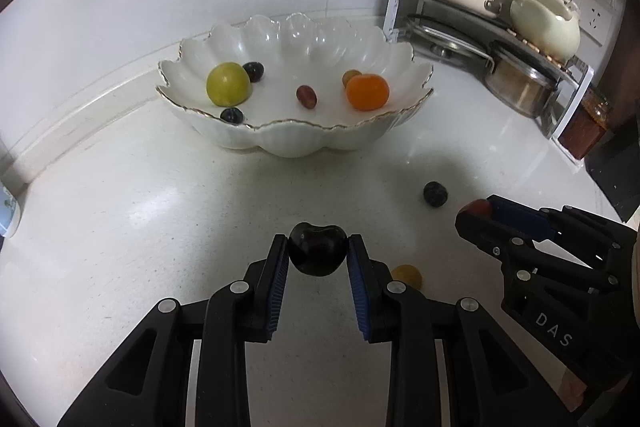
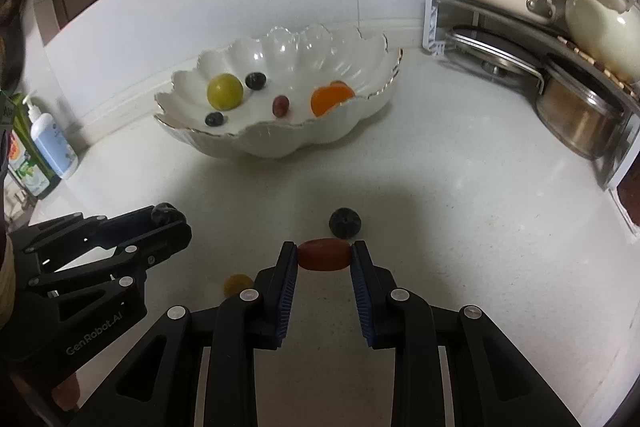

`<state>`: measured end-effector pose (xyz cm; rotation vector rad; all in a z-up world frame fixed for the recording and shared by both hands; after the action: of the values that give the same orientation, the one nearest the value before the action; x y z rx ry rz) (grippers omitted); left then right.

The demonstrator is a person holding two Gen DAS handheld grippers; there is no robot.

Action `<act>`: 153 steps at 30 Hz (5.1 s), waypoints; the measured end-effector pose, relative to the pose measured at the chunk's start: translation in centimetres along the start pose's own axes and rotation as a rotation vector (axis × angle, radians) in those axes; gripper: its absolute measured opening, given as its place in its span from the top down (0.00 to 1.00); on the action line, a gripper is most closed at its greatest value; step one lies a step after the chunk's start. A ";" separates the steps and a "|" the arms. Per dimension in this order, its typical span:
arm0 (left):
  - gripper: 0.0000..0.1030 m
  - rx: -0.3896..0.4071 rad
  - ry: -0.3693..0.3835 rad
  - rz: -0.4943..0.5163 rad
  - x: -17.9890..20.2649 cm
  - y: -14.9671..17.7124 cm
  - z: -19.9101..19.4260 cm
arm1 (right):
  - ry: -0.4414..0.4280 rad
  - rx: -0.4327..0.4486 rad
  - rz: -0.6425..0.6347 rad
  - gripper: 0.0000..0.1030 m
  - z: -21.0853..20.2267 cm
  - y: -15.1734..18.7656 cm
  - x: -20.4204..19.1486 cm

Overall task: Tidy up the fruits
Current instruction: 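Grasp the dark plum with the left gripper while the right gripper grasps the red date, then carry the dark plum and red date with both tools over the bowl, then open both grippers to drop the dark plum and red date into the bowl, then withdraw both tools from the bowl toward the last two fruits on the counter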

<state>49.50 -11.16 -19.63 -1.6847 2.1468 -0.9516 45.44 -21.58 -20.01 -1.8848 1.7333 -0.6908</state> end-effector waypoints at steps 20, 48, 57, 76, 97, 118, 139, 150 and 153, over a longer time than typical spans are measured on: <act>0.71 0.154 -0.008 -0.043 1.6 -2.3 -6.9 | 0.008 0.150 -0.042 0.72 -5.9 -3.0 0.0; 0.71 0.304 -0.075 -0.073 0.9 -10.2 -8.2 | 0.004 0.281 -0.113 0.72 -5.2 -10.7 0.1; 0.71 0.263 -0.124 -0.067 0.0 -11.8 -5.2 | -0.009 0.213 -0.129 0.72 -2.0 -12.1 -0.2; 0.71 0.133 -0.178 -0.052 -1.5 -12.6 0.6 | -0.039 0.057 -0.104 0.72 4.0 -12.5 0.1; 0.50 0.105 -0.209 -0.055 -1.7 -11.8 1.2 | -0.028 0.037 -0.054 0.55 4.4 -11.9 2.1; 0.47 0.252 -0.201 -0.102 1.0 -9.0 -8.3 | -0.033 0.207 -0.099 0.55 -5.2 -10.7 2.1; 0.43 0.284 -0.202 -0.127 3.6 -4.4 -10.7 | -0.093 0.212 -0.148 0.55 -7.3 -7.1 2.3; 0.43 0.242 -0.194 -0.179 4.1 -1.6 -9.5 | -0.118 0.191 -0.160 0.55 -6.3 -5.1 2.5; 0.43 0.228 -0.196 -0.179 4.5 -0.9 -8.9 | -0.123 0.178 -0.167 0.55 -5.8 -4.6 2.7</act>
<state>43.81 -12.48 -11.49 -1.7944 1.7170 -0.9895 45.28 -23.95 -12.53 -1.9193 1.4023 -0.7483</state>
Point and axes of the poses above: each gripper's, at about its wrist camera, not at the fingertips, and z roughly the way its jaws point, x to its right, y to its underside, the point moved 4 cm from there along z, roughly the way its jaws point, and after that the axes turned 11 degrees about -z, right-handed, at the moved point
